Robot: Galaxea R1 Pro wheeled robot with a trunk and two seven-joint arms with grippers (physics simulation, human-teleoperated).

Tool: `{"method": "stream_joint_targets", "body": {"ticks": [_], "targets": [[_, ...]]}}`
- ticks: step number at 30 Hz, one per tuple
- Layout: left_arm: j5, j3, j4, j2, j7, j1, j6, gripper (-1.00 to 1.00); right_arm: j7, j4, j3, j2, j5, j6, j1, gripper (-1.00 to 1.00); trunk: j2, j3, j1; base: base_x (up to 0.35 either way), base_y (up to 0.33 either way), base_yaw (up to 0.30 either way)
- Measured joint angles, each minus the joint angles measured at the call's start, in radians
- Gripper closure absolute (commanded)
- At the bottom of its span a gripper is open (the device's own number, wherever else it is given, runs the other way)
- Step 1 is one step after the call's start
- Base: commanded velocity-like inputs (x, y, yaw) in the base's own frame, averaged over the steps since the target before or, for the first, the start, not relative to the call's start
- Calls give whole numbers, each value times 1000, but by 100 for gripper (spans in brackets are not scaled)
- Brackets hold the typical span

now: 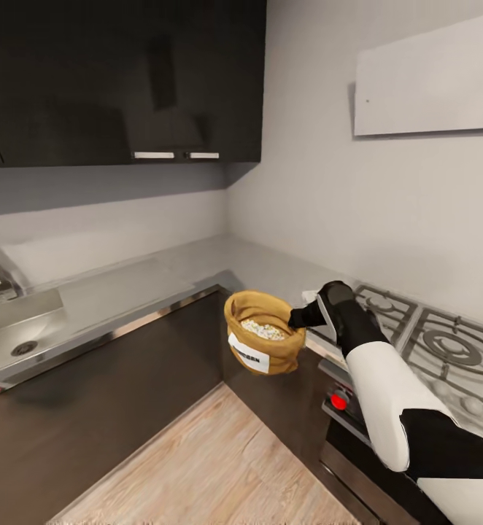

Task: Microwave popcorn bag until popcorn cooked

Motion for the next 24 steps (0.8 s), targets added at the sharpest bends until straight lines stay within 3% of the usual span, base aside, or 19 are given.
{"method": "stream_joint_targets", "body": {"ticks": [14, 24], "targets": [[-1, 0, 0, -1, 0, 0, 0, -100, -3, 11, 0, 0, 2, 0, 0, 100, 0, 0, 0, -303, 154, 0], [1, -1, 0, 1, 0, 0, 0, -100, -4, 10, 0, 0, -1, 0, 0, 100, 0, 12, 0, -308, 20, 0]]}}
